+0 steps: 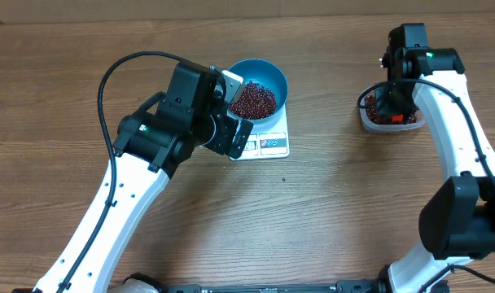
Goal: Scoop item into bowl and weigh 150g on scale
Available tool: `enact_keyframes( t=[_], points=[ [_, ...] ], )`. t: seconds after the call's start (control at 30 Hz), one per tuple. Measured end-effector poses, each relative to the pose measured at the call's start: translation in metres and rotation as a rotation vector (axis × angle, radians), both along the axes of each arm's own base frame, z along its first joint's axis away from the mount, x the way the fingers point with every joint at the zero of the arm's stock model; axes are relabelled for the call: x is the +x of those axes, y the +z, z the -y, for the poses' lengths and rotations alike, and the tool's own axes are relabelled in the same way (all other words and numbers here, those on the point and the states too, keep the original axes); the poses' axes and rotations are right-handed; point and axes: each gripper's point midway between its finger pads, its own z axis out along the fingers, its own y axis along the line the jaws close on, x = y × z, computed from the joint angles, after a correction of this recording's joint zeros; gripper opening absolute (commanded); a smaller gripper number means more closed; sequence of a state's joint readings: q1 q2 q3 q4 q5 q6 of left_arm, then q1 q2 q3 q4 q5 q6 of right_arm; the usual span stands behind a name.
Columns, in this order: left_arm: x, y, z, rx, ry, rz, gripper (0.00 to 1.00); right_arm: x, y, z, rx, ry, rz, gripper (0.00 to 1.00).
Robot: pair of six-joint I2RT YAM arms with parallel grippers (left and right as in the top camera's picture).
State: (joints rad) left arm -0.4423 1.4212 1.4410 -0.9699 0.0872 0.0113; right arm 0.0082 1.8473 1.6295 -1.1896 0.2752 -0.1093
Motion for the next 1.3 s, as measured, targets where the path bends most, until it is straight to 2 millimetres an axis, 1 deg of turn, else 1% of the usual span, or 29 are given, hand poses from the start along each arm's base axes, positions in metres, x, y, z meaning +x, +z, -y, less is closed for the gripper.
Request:
enact_keyframes(
  t=[0.3,0.4,0.63,0.7,1.0,1.17,1.3],
  points=[
    [0.000,0.000,0.000,0.000,0.000,0.000,1.00,0.000,-0.025,0.000,-0.007,0.026,-0.075,0.04],
    [0.000,0.000,0.000,0.000,0.000,0.000,1.00,0.001,-0.033,-0.005,0.022,0.056,-0.097,0.04],
    [0.000,0.000,0.000,0.000,0.000,0.000,1.00,0.004,-0.037,-0.022,0.136,0.106,-0.092,0.04],
    [0.000,0.000,0.000,0.000,0.000,0.000,1.00,0.004,-0.038,-0.023,0.172,0.103,-0.090,0.04],
    [0.000,0.000,0.000,0.000,0.000,0.000,1.00,0.003,-0.036,-0.009,0.388,0.051,-0.055,0.04],
    [0.000,0.000,0.000,0.000,0.000,0.000,1.00,0.003,-0.032,0.003,0.498,0.046,-0.021,0.04],
    [0.000,0.000,0.000,0.000,0.000,0.000,1.00,0.002,-0.029,0.006,0.565,0.048,-0.002,0.04]
  ],
)
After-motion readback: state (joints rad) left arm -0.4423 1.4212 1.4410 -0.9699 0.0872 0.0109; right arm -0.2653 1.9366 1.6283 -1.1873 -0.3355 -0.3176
